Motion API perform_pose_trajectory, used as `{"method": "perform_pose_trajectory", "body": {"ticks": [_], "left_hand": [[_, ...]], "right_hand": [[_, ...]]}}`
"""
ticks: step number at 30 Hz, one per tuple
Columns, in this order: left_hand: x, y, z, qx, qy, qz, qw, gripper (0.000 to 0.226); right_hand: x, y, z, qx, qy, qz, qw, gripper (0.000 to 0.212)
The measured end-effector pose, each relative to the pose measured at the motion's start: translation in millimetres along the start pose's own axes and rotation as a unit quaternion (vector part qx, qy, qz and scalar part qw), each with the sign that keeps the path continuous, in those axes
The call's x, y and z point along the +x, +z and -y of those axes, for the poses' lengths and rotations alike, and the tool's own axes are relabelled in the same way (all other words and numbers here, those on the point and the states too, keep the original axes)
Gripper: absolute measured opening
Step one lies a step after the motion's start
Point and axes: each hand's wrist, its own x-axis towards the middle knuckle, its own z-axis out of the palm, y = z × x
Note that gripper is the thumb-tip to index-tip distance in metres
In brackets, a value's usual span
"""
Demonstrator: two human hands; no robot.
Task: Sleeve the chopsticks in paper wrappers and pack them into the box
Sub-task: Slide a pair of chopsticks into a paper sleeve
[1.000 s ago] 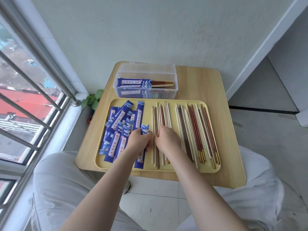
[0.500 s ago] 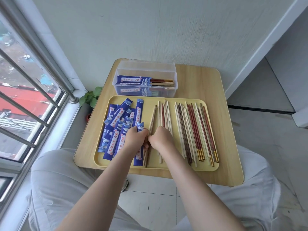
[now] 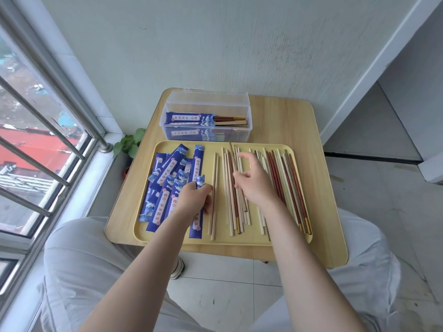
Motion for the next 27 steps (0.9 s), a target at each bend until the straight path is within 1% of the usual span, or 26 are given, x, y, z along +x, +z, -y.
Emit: {"method": "perform_pose_trajectory", "body": {"ticks": [3, 6, 9, 10, 12, 14, 16, 20, 27], "left_hand": [[-1.6, -1.7, -2.0, -0.003, 0.002, 0.017, 1.0, 0.017], [-3.9, -3.1, -1.3, 0.01, 0.007, 0.036, 0.999, 0.013], [-4.3, -3.1, 0.3, 0.038, 0.024, 0.038, 0.998, 0.004], [-4.3, -2.5, 0.5, 0.047, 0.03, 0.035, 0.998, 0.005], [-2.7, -1.0, 1.3, 0.076, 0.042, 0.029, 0.996, 0.017], [-2.0, 0.1, 1.4, 0.107, 0.057, 0.027, 0.992, 0.02], [-1.5, 0.8, 1.7, 0.133, 0.072, 0.028, 0.988, 0.021], [-0.8, 1.8, 2.1, 0.173, 0.086, 0.046, 0.98, 0.02], [-5.1, 1.4, 0.2, 0.239, 0.101, 0.099, 0.961, 0.029]], "right_hand": [[-1.4, -11.9, 1.7, 0.112, 0.008, -0.002, 0.994, 0.031], [-5.4, -22.1, 5.6, 0.249, 0.013, -0.001, 0.968, 0.032], [-7.1, -30.6, 7.6, 0.343, -0.028, -0.002, 0.939, 0.017], [-6.6, -32.8, 7.3, 0.363, -0.044, -0.004, 0.931, 0.013], [-4.8, -36.3, 6.0, 0.4, -0.066, -0.002, 0.914, 0.012], [-4.2, -38.5, 6.1, 0.422, -0.076, 0.001, 0.904, 0.015], [-3.8, -38.3, 5.2, 0.429, -0.069, -0.006, 0.901, 0.016], [-0.7, -35.6, -1.2, 0.41, -0.038, -0.046, 0.91, 0.022], [1.6, -31.0, -4.7, 0.392, -0.009, -0.083, 0.916, 0.027]]}}
